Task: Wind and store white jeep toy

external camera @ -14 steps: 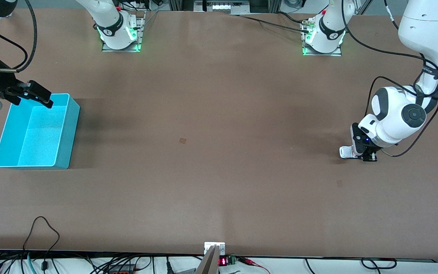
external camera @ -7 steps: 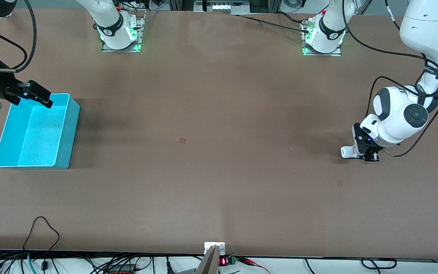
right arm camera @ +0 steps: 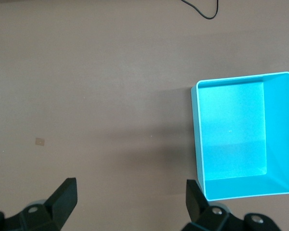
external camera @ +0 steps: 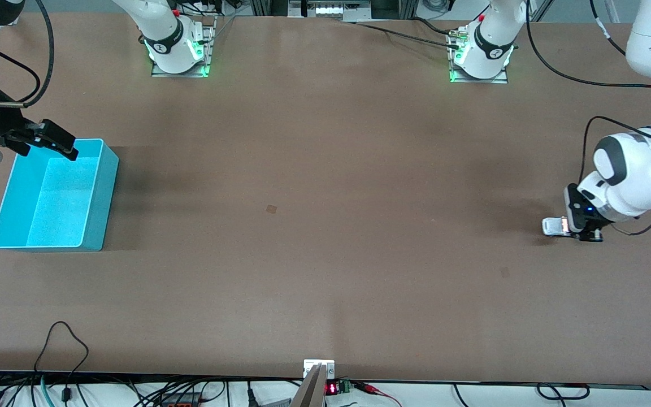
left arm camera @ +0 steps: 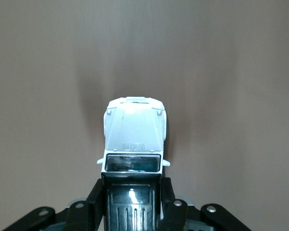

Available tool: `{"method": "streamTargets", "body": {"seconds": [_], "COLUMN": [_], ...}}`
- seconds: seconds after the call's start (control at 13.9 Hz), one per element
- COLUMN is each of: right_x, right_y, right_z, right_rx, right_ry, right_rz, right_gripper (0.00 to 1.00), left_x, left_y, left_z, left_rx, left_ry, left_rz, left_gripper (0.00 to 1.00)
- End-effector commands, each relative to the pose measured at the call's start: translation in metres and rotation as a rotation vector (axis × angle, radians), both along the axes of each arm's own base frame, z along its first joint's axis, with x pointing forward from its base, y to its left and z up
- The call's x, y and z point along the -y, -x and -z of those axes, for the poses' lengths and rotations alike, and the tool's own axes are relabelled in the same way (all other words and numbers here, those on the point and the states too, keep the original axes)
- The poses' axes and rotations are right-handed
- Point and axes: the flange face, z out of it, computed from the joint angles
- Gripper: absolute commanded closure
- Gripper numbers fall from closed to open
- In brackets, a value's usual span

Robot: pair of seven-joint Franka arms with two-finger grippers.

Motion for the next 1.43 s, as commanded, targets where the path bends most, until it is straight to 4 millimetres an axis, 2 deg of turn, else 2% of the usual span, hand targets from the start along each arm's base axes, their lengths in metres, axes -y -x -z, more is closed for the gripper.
{"method": "streamTargets", "body": {"seconds": [0.0, 0.29, 0.65, 0.72, 0.79, 0.86, 1.15, 1.36], "right_x": [0.002, 0.002, 0.002, 0.002, 0.002, 0.002, 0.002, 0.002], "right_y": [0.003, 0.003, 0.003, 0.003, 0.003, 0.003, 0.003, 0.003], "right_z": [-0.008, -0.008, -0.008, -0.008, -0.008, -0.008, -0.008, -0.008], "right_rx": [-0.002, -0.002, -0.002, -0.002, -0.002, -0.002, -0.002, -0.002], "right_ry": [-0.010, -0.010, -0.010, -0.010, -0.010, -0.010, -0.010, -0.010], "right_rz": [-0.012, -0.012, -0.012, -0.012, -0.012, -0.012, -0.012, -0.012], "right_gripper": [0.00, 0.00, 0.00, 0.00, 0.00, 0.00, 0.00, 0.00], "left_x": [-0.029, -0.049, -0.054, -0.053, -0.053, -0.054, -0.053, -0.038], "left_y": [0.013, 0.020, 0.018, 0.017, 0.017, 0.016, -0.013, -0.027], "left_z": [0.040, 0.043, 0.042, 0.042, 0.041, 0.038, 0.002, -0.034], "left_rx": [-0.064, -0.066, -0.061, -0.061, -0.060, -0.055, -0.097, -0.168], "left_ry": [0.012, 0.013, 0.009, 0.009, 0.009, 0.010, 0.025, 0.040], "left_rz": [0.016, -0.010, 0.018, 0.019, 0.018, 0.006, 0.006, -0.039], "left_gripper": [0.77, 0.77, 0.77, 0.73, 0.52, 0.01, 0.00, 0.00]}}
